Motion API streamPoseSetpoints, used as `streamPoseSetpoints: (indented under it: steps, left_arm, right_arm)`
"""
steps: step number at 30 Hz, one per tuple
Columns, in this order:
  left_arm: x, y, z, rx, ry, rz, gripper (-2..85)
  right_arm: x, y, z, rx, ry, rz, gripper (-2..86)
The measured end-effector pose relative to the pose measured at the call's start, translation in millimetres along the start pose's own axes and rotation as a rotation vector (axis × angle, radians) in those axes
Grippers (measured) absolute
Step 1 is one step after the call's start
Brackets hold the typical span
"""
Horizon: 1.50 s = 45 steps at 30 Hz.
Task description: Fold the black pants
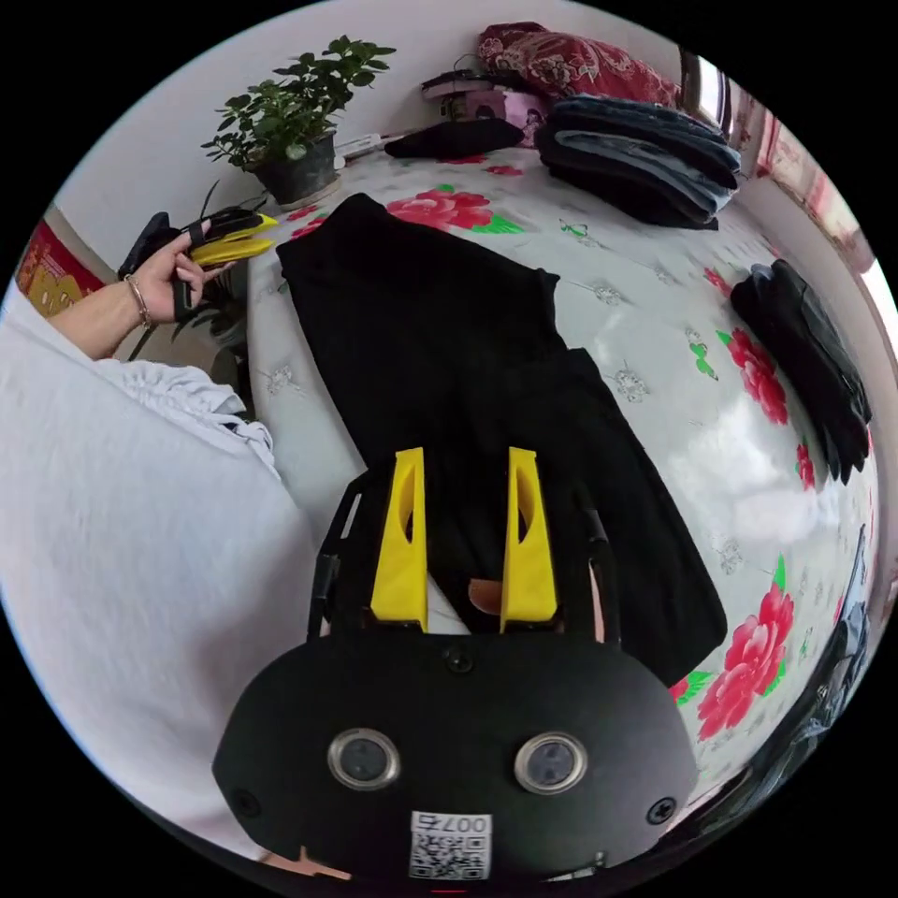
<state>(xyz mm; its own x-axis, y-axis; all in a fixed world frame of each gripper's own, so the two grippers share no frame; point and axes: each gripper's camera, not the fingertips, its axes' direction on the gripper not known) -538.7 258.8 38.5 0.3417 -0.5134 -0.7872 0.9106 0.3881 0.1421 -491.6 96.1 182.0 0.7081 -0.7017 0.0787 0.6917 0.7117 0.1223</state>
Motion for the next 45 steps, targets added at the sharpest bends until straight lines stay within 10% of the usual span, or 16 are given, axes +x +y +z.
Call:
streamPoseSetpoints:
  steps: [34, 45]
  left_arm:
    - [-50.1, -14.9, 77.3, 0.022, 0.021, -0.084, 4.3]
    - [261.9, 88.8, 129.5, -0.371, 0.614, 0.897, 4.3]
  right_arm:
    - [121.3, 100.8, -107.4, 0.335, -0.108, 0.465, 6.4]
    - [216.6, 226.4, -148.1, 0.505, -0.07, 0.769, 6.2]
